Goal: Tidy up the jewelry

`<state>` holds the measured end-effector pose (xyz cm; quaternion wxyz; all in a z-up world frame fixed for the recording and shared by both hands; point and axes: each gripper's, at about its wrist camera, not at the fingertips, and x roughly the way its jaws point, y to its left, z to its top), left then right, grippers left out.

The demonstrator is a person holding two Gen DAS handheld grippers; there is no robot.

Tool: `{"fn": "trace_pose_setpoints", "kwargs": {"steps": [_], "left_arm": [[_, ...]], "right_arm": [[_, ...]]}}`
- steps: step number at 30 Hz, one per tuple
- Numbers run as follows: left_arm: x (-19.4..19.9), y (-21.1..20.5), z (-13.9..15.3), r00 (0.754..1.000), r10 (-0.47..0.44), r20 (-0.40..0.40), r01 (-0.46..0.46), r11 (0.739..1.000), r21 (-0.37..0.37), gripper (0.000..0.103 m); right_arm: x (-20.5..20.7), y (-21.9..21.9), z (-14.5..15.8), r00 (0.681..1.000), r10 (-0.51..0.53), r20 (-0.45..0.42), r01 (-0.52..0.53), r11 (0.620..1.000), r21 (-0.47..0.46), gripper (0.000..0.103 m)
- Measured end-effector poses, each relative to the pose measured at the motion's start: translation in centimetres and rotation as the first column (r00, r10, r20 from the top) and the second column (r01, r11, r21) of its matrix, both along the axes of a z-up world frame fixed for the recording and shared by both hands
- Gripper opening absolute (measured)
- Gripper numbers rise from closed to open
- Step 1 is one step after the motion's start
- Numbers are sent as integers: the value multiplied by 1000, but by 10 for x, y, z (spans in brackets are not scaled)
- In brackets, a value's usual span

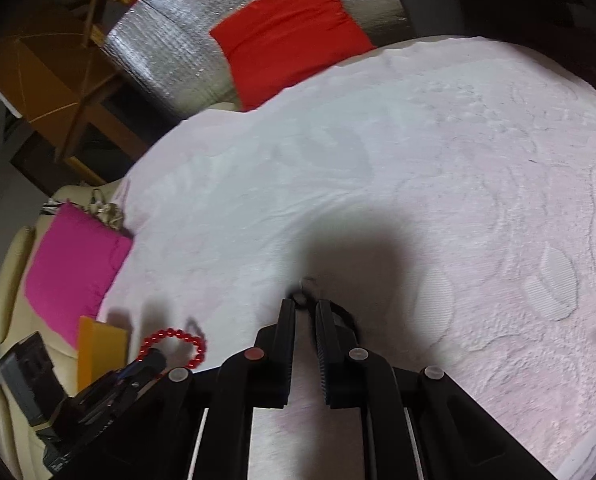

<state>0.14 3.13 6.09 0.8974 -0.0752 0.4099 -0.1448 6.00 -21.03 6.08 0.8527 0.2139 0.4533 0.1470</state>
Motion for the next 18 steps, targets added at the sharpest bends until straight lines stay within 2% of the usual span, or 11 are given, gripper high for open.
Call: {"fn": "trace_pose_setpoints", "kwargs": {"steps": [3,6,9,11,12,13,18], "left_arm": [[-7,0,8,1000,-6,19,6,1000,-6,9],[-12,0,10,1000,-5,25,5,1000,-5,9],[-14,-1,7,1000,-6,11,6,1000,2,9],[-14,-3,6,1000,-8,4,8,1000,10,9],[-15,-4,4,1000,-10,1,10,1000,12,9],[-16,-5,4,1000,-13,1,13,1000,12,9],[-15,-7,4,1000,-16,-5,16,1000,13,9]], "right_arm": [[-1,3,5,1000,9,14,-9,999,33,12],[-6,5,9,999,-38,5,38,998,-57,12],[-5,-2,4,997,-63,-41,60,996,-67,15],[-2,-2,-3,996,-60,-67,54,994,-91,33],[-2,-2,-5,995,-62,-75,54,994,-93,53],[-2,-2,-6,995,-60,-74,54,995,-83,64],[1,11,-9,998,-17,-61,10,993,-116,64]]}}
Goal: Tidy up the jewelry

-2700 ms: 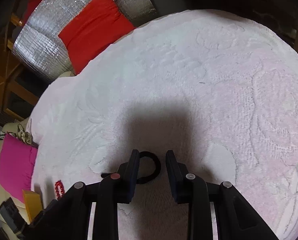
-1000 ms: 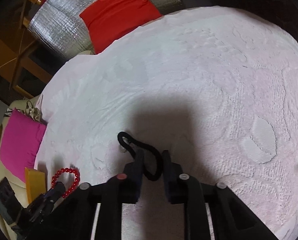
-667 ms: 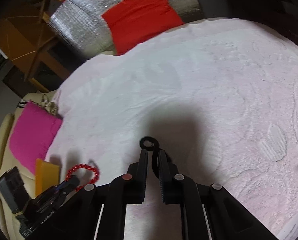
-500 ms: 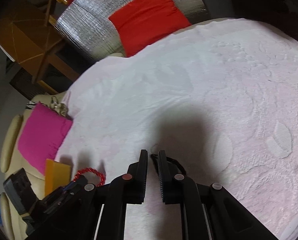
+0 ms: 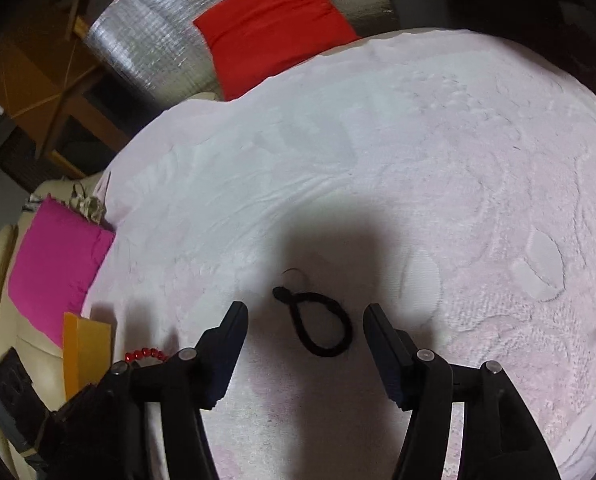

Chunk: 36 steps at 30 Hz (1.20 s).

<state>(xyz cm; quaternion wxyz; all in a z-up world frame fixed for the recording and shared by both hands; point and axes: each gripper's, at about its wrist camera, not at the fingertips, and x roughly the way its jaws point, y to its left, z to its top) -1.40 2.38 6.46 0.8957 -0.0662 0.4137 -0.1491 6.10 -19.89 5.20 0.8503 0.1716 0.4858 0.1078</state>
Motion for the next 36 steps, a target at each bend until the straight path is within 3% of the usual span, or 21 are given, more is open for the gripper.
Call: {"fn": "trace_pose_setpoints", "kwargs": {"steps": [5,7,10,12,22,29,36], "left_arm": [[0,1,2,1000,8,3,-8,1000,2,9],[0,3,2,1000,14,5,-14,1000,6,9],[-1,5,3,1000,25,9,-25,1000,14,9],[-2,7,4,999,31,12,-31,999,12,9],[-15,10,21,996,51,73,-51,999,3,9],[-31,21,35,990,87,110,-87,996,-6,9],[-59,30,60,965,170,202,-184,981,54,9]], "right_arm": [[9,15,-17,1000,13,-1,-13,989,-145,62],[12,20,-23,1000,22,4,-20,974,-227,38],[11,21,-20,999,30,21,-23,960,-279,14],[9,19,-17,999,27,25,-19,966,-256,9],[-10,26,11,989,115,88,-109,992,-68,9],[-24,56,14,979,187,82,-185,982,-23,9],[-40,89,26,960,255,118,-259,966,21,9]]}}
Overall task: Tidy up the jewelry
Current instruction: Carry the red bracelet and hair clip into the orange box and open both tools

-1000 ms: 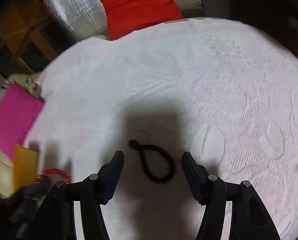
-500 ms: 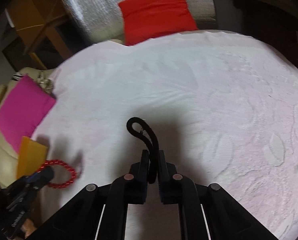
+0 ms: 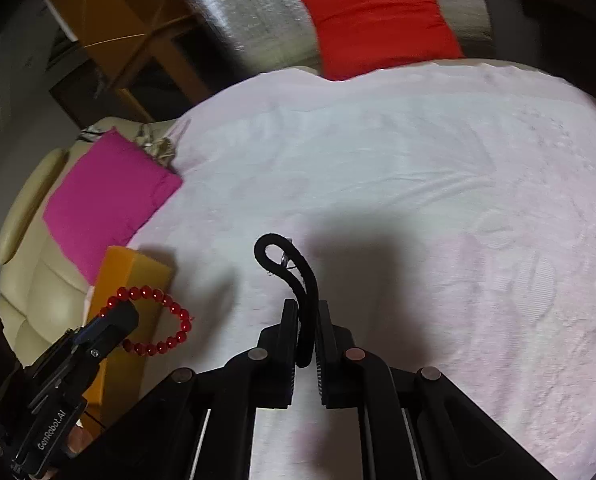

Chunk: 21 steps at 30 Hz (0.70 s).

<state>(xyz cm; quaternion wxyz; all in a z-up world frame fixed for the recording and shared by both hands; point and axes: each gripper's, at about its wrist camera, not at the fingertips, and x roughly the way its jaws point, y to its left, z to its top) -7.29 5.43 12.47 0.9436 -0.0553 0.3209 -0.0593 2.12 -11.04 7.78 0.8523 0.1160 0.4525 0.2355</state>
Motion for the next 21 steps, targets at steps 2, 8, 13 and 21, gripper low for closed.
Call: {"fn": "trace_pose_setpoints", "kwargs": {"steps": [2,8,13,21], "left_arm": [[-11,7,9,999,35,23,-35,999,17,10],[-38,28,25,991,119,55,-124,989,85,9],[-60,56,38,978,191,81,-199,974,109,9],[-86,93,49,953,283,104,-297,943,150,9]], "right_arm": [[-5,10,5,1000,23,9,-24,1000,19,9],[-20,44,16,994,97,46,-99,993,59,9],[-35,72,25,984,153,87,-161,982,95,9],[-64,129,35,951,263,165,-286,949,134,9]]}}
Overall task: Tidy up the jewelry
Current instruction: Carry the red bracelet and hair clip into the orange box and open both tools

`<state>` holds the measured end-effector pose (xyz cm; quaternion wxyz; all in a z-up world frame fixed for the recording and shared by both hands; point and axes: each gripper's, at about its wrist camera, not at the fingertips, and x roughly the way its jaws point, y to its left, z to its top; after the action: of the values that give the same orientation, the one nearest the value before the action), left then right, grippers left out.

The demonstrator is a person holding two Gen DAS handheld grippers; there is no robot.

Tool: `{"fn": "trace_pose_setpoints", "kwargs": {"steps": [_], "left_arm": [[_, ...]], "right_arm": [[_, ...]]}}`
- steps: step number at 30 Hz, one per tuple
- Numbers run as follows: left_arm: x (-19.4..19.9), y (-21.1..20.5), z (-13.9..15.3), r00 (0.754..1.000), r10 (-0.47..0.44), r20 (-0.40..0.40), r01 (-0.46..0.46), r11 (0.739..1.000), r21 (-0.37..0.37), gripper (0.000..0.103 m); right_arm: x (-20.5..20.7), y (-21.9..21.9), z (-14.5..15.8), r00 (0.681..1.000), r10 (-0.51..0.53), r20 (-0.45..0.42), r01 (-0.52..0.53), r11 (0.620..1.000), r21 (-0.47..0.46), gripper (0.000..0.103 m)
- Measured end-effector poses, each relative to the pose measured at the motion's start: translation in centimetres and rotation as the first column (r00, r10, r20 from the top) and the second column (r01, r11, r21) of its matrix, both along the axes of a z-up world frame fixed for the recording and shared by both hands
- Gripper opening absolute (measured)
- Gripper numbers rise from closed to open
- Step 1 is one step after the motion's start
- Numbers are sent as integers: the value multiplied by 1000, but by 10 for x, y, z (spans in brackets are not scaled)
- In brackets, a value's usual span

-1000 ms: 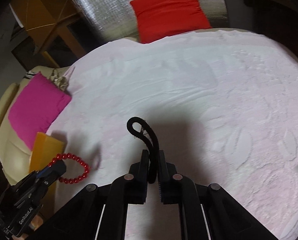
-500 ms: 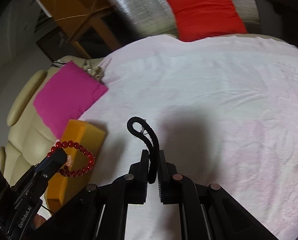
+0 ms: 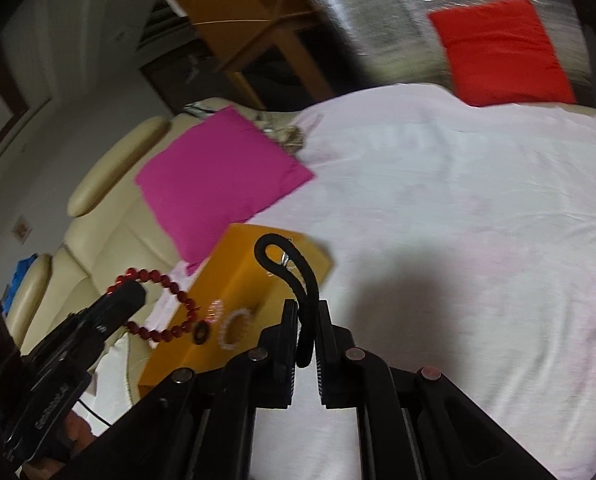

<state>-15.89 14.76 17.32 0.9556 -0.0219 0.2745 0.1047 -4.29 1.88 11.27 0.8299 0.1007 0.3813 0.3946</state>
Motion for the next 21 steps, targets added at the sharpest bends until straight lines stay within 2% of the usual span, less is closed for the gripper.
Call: {"fn": "trace_pose_setpoints", "kwargs": {"steps": [5,10,18,21], "left_arm": [[-16,30,-2,998,65,-12,-65,998,9,10],[-35,68,-6,988,151,-23,-151,989,10,9],[-63,125,-29,955,283,-83,-283,959,20,9],[-65,136,-43,945,306,-118,-306,952,20,9]], "right_arm": [[-19,40,-1,996,89,25,-89,996,15,9],[-36,72,-12,986,166,27,-166,986,-18,9],[-55,99,-29,971,238,28,-236,970,-62,9],[-64,110,-38,964,266,17,-264,961,-78,9]]}}
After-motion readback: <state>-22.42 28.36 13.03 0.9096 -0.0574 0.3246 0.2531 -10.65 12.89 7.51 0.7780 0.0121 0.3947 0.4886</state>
